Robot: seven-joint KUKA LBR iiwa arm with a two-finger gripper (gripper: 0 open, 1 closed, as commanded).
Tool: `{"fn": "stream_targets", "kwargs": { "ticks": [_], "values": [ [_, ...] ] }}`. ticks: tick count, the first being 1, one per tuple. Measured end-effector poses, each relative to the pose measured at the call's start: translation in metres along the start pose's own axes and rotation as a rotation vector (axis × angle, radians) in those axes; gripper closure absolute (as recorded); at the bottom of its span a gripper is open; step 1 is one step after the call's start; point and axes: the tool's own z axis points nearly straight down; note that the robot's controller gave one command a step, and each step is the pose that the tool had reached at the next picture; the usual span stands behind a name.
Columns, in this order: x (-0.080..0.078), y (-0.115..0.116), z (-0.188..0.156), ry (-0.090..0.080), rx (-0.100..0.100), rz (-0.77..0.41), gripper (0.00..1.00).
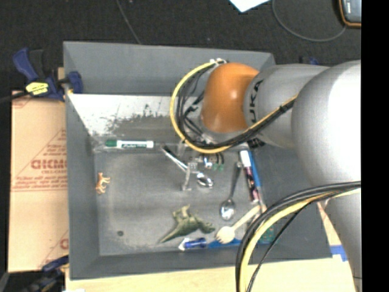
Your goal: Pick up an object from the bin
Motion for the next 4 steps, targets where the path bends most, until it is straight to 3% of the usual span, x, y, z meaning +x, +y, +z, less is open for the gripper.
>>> {"fn": "stream_targets", "kwargs": {
  "ticks": [1, 2, 3, 4],
  "values": [
    [0.002, 0.001, -0.031, -0.008, -0.002, 0.054, 0.0],
    [0.0, -0.001, -0.004, 0.0, 0.0, 0.009, 0.0],
    [-0.002, -0.003, -0.001, -0.008, -0.003, 0.197, 0.0],
    [-0.002, -0.002, -0.006, -0.007, -0.001, 0.014, 1.0]
  ]
}}
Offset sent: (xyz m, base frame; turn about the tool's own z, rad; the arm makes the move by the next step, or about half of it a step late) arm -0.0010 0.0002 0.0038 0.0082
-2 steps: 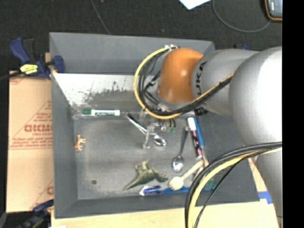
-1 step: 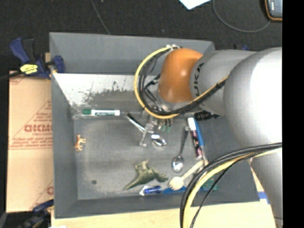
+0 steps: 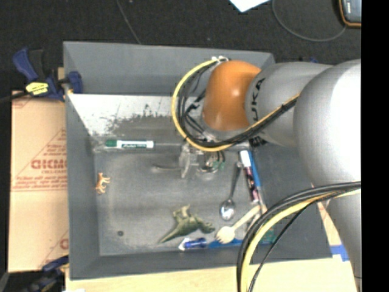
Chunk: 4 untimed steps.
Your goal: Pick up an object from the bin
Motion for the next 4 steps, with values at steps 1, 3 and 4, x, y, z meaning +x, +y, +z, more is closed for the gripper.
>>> {"fn": "stream_targets", "kwargs": {
  "ticks": [1, 3, 4],
  "values": [
    [0.0, 0.0, 0.0, 0.0, 0.0, 0.0, 1.0],
    [-0.001, 0.0, -0.032, -0.004, -0.001, 0.001, 1.0],
    [-0.001, -0.001, -0.07, -0.002, -0.001, 0.002, 1.0]
  ]
}}
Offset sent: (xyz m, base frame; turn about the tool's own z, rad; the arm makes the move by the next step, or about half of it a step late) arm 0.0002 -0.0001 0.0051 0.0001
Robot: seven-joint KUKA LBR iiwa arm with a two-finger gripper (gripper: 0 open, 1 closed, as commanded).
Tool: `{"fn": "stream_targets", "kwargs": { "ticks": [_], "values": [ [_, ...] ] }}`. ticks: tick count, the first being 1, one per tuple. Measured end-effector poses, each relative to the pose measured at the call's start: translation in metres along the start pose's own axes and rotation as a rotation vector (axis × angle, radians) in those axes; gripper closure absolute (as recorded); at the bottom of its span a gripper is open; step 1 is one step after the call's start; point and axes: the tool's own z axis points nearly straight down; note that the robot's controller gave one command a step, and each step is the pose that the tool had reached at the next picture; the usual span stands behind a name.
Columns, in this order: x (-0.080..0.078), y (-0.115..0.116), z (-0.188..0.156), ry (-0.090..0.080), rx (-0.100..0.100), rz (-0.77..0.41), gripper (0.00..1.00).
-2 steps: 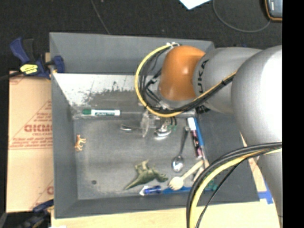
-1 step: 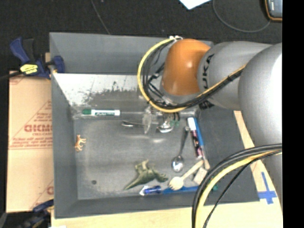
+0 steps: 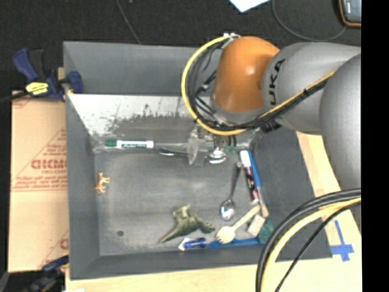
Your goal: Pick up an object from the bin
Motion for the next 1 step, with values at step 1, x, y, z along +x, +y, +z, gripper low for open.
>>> {"fn": "stream_targets", "kwargs": {
  "ticks": [1],
  "values": [
    [-0.0025, 0.0001, -0.0293, -0.008, -0.001, 0.0, 1.0]
  ]
}}
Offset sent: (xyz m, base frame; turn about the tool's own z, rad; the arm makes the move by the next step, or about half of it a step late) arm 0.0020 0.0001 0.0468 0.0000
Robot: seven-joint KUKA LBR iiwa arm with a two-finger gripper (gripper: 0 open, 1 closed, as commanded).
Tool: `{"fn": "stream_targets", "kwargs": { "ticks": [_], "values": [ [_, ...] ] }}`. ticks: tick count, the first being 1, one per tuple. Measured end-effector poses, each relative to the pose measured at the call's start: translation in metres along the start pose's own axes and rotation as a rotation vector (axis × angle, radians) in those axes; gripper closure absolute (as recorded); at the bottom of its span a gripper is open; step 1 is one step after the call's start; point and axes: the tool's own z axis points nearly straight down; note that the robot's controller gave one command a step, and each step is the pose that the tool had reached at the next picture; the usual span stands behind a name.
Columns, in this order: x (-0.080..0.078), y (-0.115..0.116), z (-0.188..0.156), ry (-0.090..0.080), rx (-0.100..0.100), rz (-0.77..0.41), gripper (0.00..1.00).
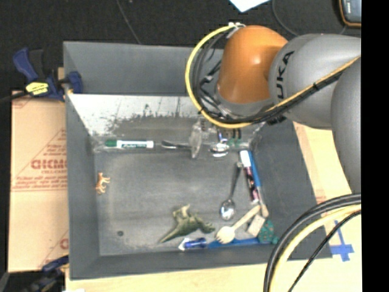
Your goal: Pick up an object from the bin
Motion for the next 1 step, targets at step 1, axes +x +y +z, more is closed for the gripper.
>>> {"fn": "stream_targets", "kwargs": {
  "ticks": [1],
  "values": [
    [-0.0009, 0.0001, -0.0145, -0.003, -0.001, 0.0, 1.0]
  ]
}}
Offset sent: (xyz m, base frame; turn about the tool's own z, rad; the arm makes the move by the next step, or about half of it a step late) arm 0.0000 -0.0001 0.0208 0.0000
